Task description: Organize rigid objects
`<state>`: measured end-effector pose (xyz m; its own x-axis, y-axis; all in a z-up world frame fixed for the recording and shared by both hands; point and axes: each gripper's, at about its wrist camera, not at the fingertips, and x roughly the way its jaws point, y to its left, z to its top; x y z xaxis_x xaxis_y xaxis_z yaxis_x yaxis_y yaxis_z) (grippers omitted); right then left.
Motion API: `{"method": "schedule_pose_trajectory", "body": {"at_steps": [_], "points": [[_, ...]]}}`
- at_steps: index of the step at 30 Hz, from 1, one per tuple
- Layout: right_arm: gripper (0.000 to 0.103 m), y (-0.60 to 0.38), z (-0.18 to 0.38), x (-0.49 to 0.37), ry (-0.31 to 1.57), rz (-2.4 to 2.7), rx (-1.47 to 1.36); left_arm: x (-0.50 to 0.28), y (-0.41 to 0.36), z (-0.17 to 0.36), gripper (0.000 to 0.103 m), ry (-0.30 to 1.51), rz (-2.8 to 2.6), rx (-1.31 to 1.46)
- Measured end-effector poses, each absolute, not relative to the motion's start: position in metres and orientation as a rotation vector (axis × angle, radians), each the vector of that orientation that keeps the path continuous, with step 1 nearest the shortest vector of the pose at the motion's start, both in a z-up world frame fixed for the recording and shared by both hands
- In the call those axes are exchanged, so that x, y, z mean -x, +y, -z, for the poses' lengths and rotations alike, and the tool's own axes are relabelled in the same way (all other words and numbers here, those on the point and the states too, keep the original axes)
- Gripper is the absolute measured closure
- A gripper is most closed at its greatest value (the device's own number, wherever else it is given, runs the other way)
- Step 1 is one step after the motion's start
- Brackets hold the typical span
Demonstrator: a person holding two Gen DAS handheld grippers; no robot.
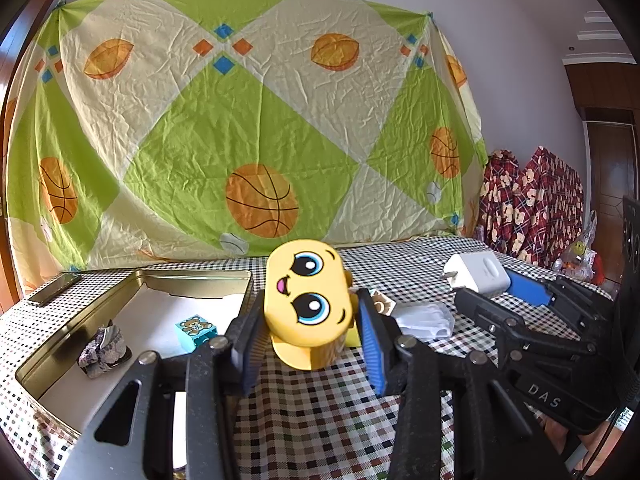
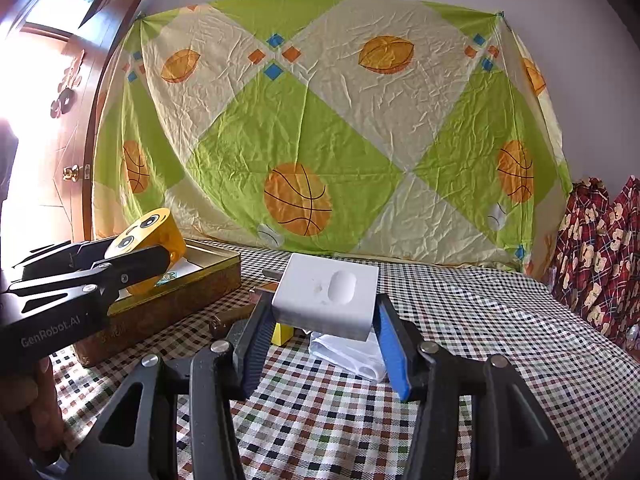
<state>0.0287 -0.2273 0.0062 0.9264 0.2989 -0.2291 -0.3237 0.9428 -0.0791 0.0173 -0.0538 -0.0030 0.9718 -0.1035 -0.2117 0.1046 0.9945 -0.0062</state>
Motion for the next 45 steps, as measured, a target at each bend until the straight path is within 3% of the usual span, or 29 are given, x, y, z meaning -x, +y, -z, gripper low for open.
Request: {"method": "schedule_pose_trajectory", "body": {"at_steps": [45], "points": [[0.051,-0.146,-0.006,-0.026,0.296,-0.482,0.112,0.001,0.017,0.006,0.062,0.178,-0.009,0.077]]}}
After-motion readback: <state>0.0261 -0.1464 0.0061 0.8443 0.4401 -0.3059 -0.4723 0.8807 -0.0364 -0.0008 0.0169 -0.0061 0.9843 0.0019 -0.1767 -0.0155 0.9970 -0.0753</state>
